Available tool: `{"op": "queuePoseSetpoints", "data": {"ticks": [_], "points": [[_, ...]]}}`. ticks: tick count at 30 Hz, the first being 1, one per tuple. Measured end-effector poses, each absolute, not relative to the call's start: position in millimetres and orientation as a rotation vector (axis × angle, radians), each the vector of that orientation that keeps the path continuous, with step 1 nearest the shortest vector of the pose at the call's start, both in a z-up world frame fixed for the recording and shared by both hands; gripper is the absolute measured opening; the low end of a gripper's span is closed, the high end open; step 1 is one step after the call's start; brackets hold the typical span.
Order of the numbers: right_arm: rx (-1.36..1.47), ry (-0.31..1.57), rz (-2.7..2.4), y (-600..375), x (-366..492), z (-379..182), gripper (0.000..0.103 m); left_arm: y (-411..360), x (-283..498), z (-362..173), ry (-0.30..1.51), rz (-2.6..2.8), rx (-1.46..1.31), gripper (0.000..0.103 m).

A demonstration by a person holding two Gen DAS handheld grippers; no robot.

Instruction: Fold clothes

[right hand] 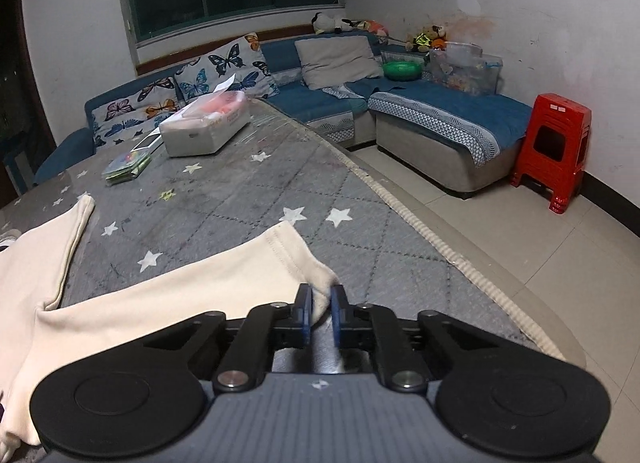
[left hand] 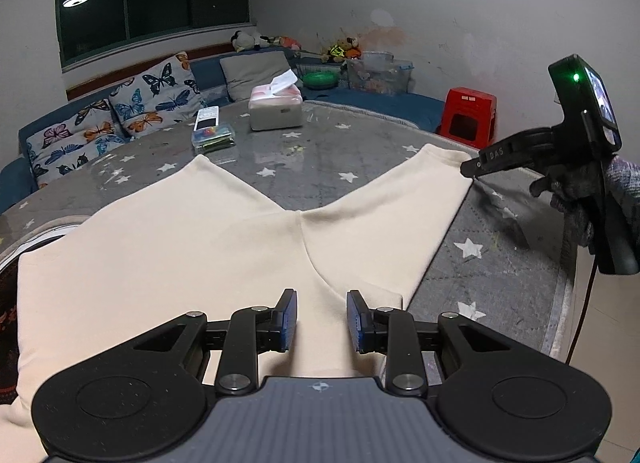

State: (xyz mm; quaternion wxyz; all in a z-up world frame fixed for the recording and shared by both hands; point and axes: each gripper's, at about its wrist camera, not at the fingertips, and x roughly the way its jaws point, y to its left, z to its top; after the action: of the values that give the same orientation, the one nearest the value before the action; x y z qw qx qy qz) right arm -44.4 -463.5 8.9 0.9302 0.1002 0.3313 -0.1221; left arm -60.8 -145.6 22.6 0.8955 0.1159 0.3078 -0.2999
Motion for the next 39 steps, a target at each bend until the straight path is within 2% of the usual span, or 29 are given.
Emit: {"op": "queuePoseSetpoints", "data": {"ticks": [6,9,14,17,18,20,30,39], "points": [[0.209,0.682,-0.249,-466,-43,10,0.007,-146,-59,22,0.643,-0.621,0.242,0.03],[0.227,0.681,-0.253,-467,-42,9,0.014,-146,-58,22,0.644,-0.619,0.244,0.033],[0.248,0.676,-0.251,-469,-41,8,0.014,-147,-58,24,0.637,-0.621,0.238,0.033],[0.254,0.67,-0.248,-470,-41,6,0.012,-149,-58,22,0.641,-0.621,0.239,0.033],[0.253,0.668,-0.246,-470,-41,7,0.006,-150,-58,22,0.642,-0.62,0.239,0.033],[0.254,0.656,-0.241,-469,-42,9,0.005,-150,-57,22,0.641,-0.619,0.238,0.033],[0.232,0.507,-0.143,-452,-59,71,0.004,-156,-54,20,0.635,-0.625,0.235,0.033],[0.176,0.416,0.056,-397,-69,134,0.004,-129,-63,25,0.611,-0.578,0.18,0.04]]}}
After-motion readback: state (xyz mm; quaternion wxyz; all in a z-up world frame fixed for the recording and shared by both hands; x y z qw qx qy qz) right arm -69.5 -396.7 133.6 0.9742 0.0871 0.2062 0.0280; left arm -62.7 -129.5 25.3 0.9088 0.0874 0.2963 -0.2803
